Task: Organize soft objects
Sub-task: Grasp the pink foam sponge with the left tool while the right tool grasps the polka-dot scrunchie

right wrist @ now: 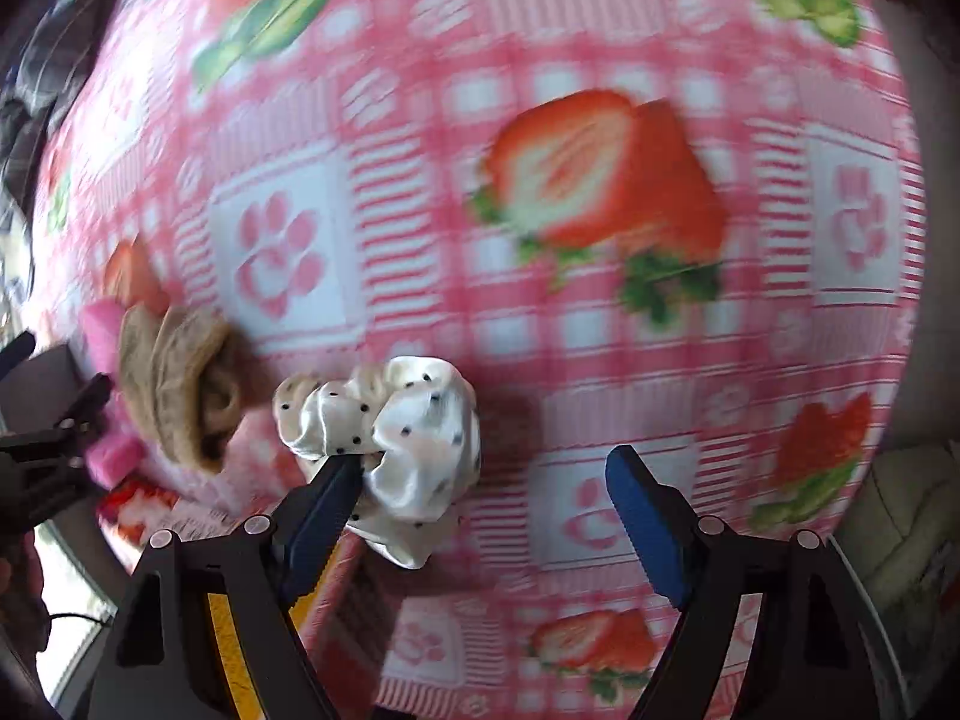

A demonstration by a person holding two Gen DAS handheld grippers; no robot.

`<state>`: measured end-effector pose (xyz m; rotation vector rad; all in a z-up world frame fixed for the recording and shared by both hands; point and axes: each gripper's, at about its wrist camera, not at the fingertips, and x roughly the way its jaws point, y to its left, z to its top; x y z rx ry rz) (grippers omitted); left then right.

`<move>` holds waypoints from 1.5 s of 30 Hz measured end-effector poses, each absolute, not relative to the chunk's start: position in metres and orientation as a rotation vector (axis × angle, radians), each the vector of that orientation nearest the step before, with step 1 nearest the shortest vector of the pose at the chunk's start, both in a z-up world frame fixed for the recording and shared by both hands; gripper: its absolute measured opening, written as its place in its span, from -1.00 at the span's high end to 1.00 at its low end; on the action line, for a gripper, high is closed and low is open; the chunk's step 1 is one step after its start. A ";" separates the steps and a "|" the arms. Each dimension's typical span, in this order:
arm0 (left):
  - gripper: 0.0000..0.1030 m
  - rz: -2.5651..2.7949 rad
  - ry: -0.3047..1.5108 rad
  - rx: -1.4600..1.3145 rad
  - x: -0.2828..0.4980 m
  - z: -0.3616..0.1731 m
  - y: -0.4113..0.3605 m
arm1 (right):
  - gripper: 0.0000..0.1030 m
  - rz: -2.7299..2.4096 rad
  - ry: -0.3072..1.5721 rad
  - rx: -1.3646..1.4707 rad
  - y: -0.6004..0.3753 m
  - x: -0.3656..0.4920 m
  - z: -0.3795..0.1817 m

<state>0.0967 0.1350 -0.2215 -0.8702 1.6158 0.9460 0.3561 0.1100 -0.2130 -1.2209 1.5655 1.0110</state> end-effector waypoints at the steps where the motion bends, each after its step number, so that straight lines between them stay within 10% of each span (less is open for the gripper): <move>1: -1.00 0.965 1.581 -0.904 0.091 -0.217 0.142 | -0.63 0.987 1.541 -1.195 0.112 0.369 -0.208; 45: -1.00 0.887 1.528 -1.114 0.105 -0.278 0.137 | -0.50 1.184 1.374 -1.287 0.071 0.266 -0.235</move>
